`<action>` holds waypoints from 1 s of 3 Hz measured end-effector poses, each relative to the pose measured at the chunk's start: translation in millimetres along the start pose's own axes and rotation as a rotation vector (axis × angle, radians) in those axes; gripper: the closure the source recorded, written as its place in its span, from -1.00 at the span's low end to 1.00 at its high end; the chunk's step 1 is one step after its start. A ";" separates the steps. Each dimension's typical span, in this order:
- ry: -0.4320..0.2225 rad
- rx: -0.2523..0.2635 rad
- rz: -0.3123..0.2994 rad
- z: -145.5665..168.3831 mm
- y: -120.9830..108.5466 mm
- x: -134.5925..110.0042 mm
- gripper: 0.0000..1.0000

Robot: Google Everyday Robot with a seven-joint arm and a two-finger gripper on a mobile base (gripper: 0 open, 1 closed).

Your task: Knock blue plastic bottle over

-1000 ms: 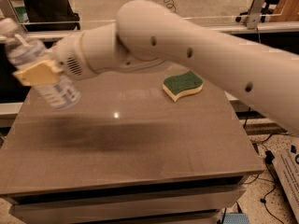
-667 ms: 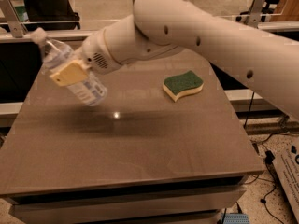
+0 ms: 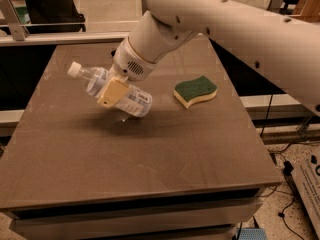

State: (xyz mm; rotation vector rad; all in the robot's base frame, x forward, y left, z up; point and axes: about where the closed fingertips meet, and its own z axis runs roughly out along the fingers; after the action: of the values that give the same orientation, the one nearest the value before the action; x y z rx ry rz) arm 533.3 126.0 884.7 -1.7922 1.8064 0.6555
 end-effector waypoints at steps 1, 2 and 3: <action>0.157 -0.117 -0.099 -2.4 27.0 22.8 1.00; 0.271 -0.240 -0.182 6.5 59.0 34.7 1.00; 0.353 -0.287 -0.214 21.4 75.4 36.8 1.00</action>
Offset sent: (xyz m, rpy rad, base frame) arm -0.0962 -0.0279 -0.0464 -0.4231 0.1237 0.4743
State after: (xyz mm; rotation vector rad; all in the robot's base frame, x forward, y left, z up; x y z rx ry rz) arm 458.3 113.3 843.3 -2.3816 1.7662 0.5620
